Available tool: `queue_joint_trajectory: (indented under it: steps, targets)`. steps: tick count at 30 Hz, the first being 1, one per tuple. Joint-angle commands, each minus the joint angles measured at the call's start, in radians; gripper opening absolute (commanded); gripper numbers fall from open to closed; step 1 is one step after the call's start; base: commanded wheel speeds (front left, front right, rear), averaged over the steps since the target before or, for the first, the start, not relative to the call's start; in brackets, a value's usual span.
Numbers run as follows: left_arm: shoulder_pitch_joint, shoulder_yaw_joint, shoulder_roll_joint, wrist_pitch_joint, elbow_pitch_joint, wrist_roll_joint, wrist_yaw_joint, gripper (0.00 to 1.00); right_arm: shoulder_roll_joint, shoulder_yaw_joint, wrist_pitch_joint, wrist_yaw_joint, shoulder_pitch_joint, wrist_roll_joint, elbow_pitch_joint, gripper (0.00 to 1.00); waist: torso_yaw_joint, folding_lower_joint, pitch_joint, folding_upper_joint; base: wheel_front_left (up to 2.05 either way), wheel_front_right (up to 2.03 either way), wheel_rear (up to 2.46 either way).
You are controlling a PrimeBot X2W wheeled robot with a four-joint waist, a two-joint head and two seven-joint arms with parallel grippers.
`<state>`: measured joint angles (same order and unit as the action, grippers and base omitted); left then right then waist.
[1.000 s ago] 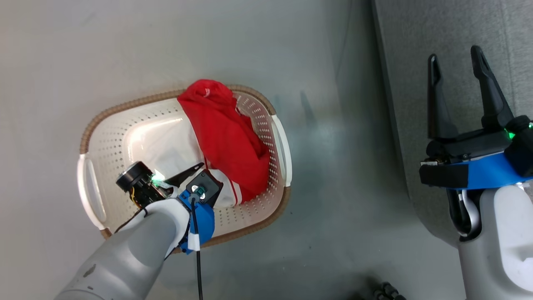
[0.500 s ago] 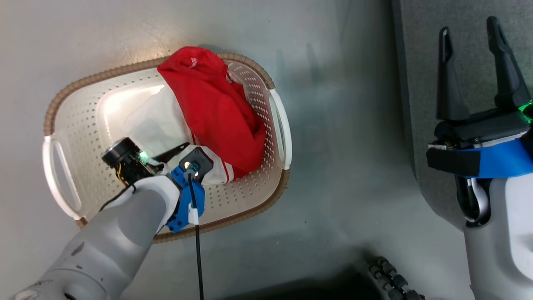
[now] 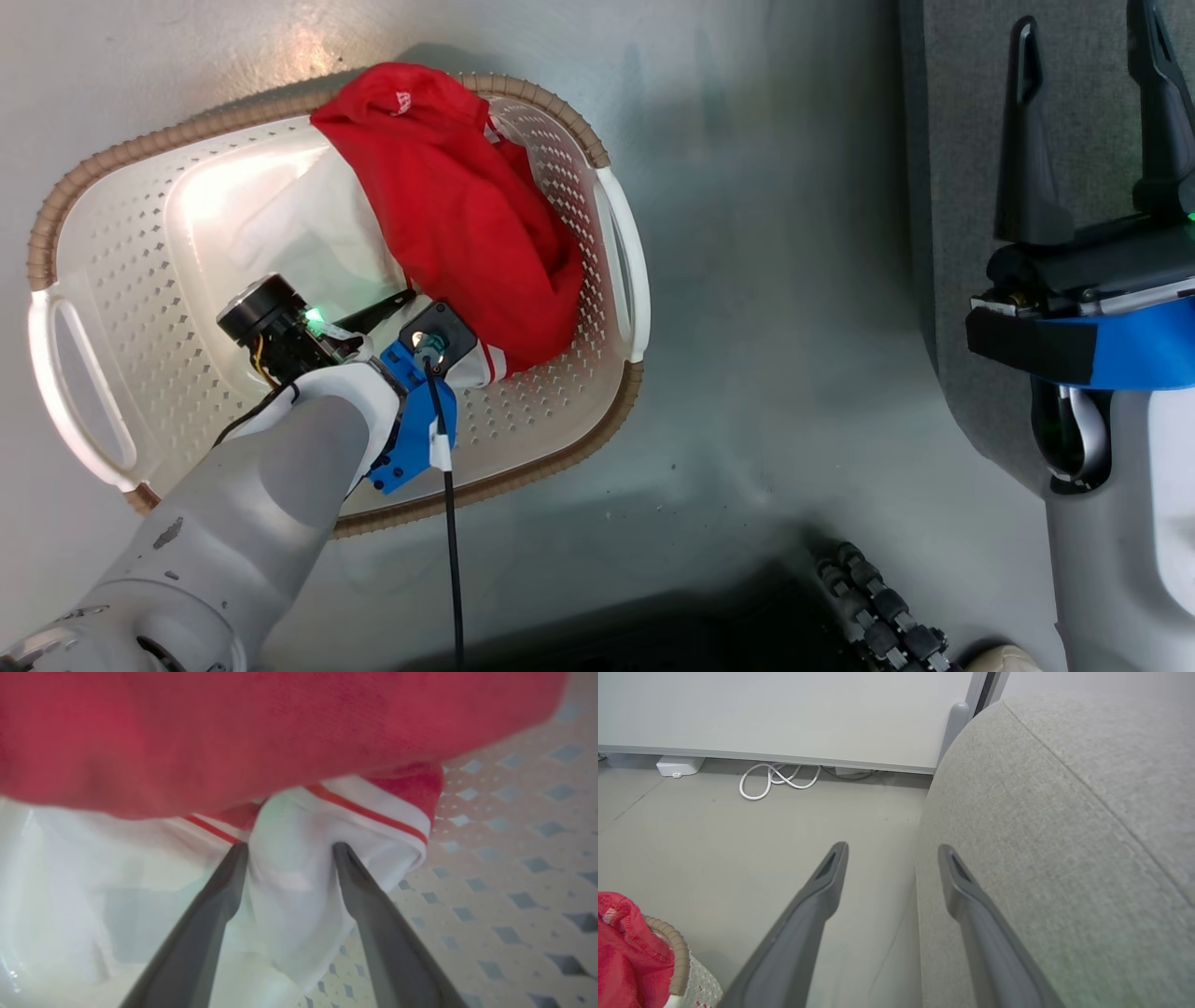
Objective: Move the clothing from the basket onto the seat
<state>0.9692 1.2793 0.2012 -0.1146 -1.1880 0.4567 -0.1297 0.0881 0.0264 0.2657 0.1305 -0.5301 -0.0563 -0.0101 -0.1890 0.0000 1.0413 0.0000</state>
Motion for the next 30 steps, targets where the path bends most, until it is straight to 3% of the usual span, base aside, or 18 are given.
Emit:
queue_joint_trajectory:
  steps: [1, 4, 5, 6, 8, 9, 30]
  targets:
    - [0.016, 0.004, 0.001, 0.012, -0.003, -0.009, -0.001, 1.00, -0.005, 0.004, -0.002, 0.000, -0.009, -0.006, 0.017, 1.00, -0.003, 0.0000, 0.007, 0.0000, 0.00, 0.00, 0.00]
    - [0.022, 0.004, 0.001, 0.034, -0.005, -0.016, -0.001, 1.00, -0.006, 0.006, -0.003, 0.000, -0.012, -0.006, 0.015, 1.00, -0.004, 0.0000, 0.015, 0.0000, 0.00, 0.00, 0.00]
    - [0.024, 0.004, 0.001, 0.040, -0.006, -0.019, -0.001, 0.96, -0.006, 0.007, -0.003, 0.000, -0.013, -0.006, 0.015, 1.00, -0.004, 0.0000, 0.017, 0.0000, 0.00, 0.00, 0.00]
    - [0.025, 0.004, 0.001, 0.044, -0.005, -0.019, -0.001, 0.58, -0.005, 0.008, -0.003, 0.001, -0.015, -0.006, 0.016, 1.00, -0.004, 0.0000, 0.020, 0.0000, 0.00, 0.00, 0.00]
    - [0.026, 0.004, 0.001, 0.050, -0.003, -0.028, -0.001, 0.06, -0.003, 0.011, -0.003, 0.001, -0.016, -0.005, 0.017, 1.00, -0.002, 0.0000, 0.023, 0.0000, 0.00, 0.00, 0.00]
    - [0.027, 0.004, 0.000, 0.051, -0.003, -0.029, -0.001, 0.00, -0.002, 0.012, -0.003, 0.001, -0.015, -0.005, 0.016, 1.00, -0.001, 0.0000, 0.024, 0.0000, 0.00, 0.00, 0.00]
    - [0.030, 0.004, -0.047, -0.056, 0.091, 0.008, -0.001, 0.00, 0.018, 0.024, -0.002, 0.001, -0.032, 0.004, 0.020, 1.00, 0.052, 0.0000, -0.023, 0.0000, 0.00, 0.00, 0.00]
